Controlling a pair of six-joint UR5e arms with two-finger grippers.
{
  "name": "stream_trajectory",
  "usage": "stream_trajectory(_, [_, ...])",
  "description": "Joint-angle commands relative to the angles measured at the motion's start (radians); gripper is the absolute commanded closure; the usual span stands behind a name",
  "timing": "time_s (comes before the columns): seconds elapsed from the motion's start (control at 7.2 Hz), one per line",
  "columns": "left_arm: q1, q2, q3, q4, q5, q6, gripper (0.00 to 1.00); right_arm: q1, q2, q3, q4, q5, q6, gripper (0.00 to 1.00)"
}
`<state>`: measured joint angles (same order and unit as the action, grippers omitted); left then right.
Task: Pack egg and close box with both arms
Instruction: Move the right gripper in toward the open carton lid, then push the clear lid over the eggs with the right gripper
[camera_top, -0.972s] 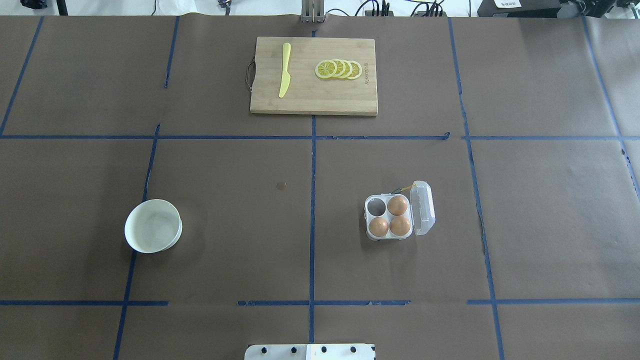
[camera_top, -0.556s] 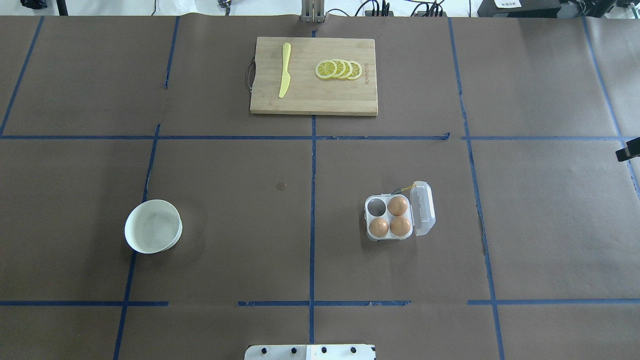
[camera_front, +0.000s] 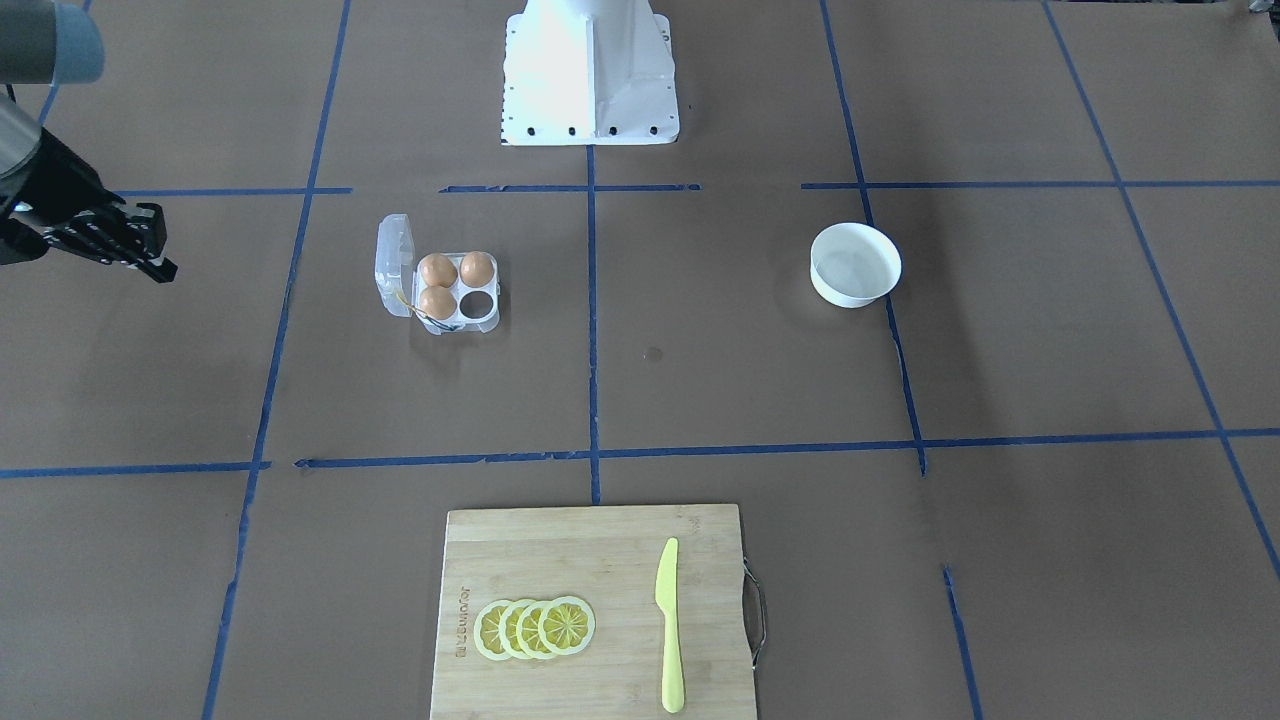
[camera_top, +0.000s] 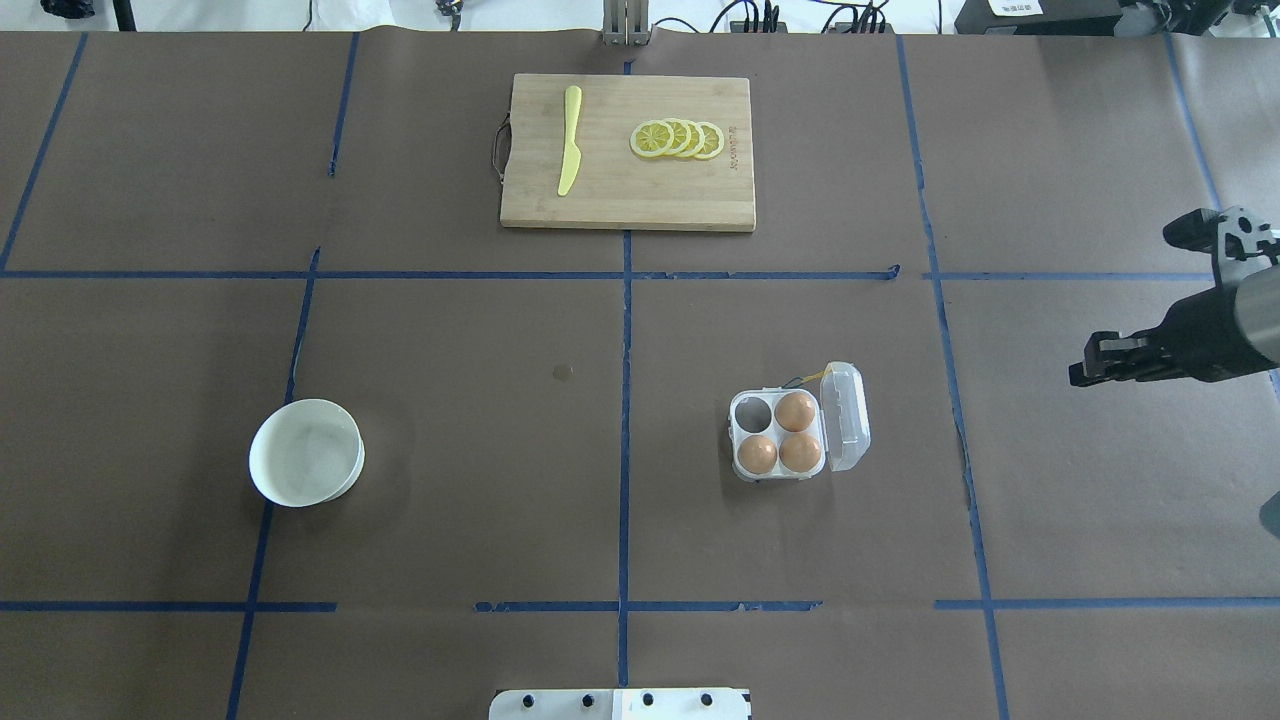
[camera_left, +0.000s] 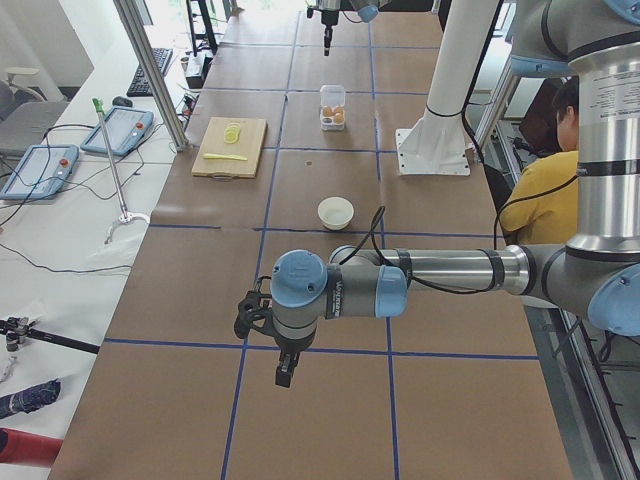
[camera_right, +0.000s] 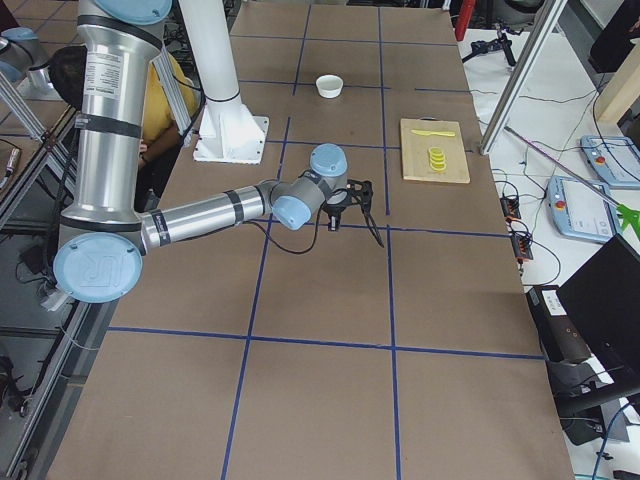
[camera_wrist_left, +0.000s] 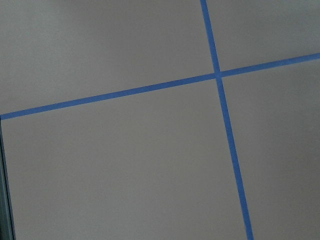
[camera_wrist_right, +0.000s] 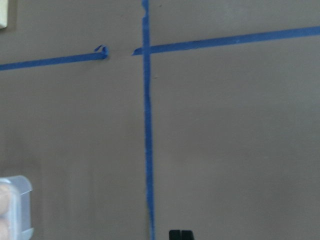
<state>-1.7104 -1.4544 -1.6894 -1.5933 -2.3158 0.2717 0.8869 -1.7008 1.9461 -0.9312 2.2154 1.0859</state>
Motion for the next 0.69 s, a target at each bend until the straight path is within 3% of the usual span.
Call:
stream_trajectory(0.0, [0.0,-0.001,-0.001,0.0,-0.001,0.001,0.0,-0.152,0.089,-0.002,0.107,-0.1,0.212,1.0])
stream_trajectory(0.28, [0.0,-0.004,-0.003,0.0,-0.001,0.001,0.0,-0.314,0.23,-0.022,0.107,-0.285,0.349,1.0])
stream_trajectory(0.56, [0.002,-0.006,-0.001,0.0,-0.001,0.001,0.0,-0.361,0.286,-0.027,0.1,-0.33,0.364,1.0])
